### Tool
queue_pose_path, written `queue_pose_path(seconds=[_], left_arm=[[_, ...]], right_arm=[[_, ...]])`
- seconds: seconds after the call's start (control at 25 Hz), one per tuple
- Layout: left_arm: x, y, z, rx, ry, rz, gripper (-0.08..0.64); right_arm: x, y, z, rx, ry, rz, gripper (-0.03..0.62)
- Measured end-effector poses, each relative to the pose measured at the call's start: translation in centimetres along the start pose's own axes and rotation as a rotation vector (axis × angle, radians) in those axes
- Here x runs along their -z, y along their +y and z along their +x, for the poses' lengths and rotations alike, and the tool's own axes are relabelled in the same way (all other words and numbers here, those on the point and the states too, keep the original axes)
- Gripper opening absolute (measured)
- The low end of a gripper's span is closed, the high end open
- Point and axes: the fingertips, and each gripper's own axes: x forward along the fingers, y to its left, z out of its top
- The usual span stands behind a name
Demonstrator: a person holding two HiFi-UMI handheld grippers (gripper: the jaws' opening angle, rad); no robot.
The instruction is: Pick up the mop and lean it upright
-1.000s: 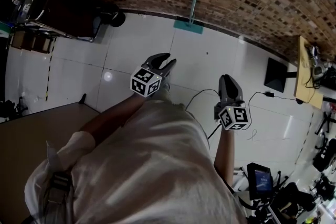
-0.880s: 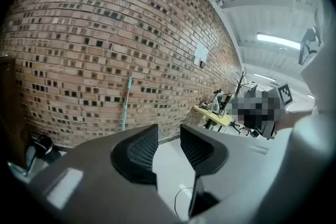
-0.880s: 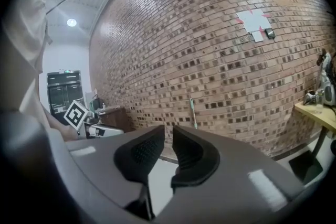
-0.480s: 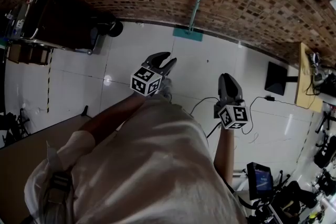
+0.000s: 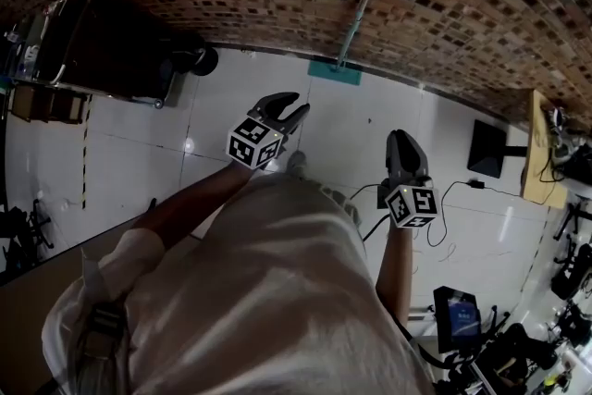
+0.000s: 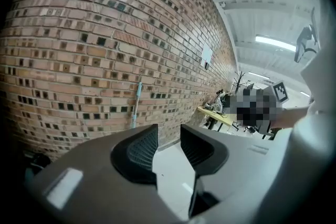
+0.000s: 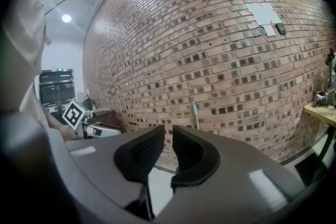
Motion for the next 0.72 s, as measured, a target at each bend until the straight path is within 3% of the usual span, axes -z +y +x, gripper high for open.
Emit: queue_pose_path(seconds=[0.32, 0.72], left_arm=[[0.5, 2.6, 0.3, 0.008, -0.002, -0.031, 0.138], [0.9, 3.2, 1.5, 0.014, 0.014, -0.054, 0.138]], right_arm=[[0.2, 2.2, 2.8, -0.014, 0.007, 0.010, 0.041], [0.4, 1.2, 4.0, -0.006, 0.026, 0.015, 0.041]])
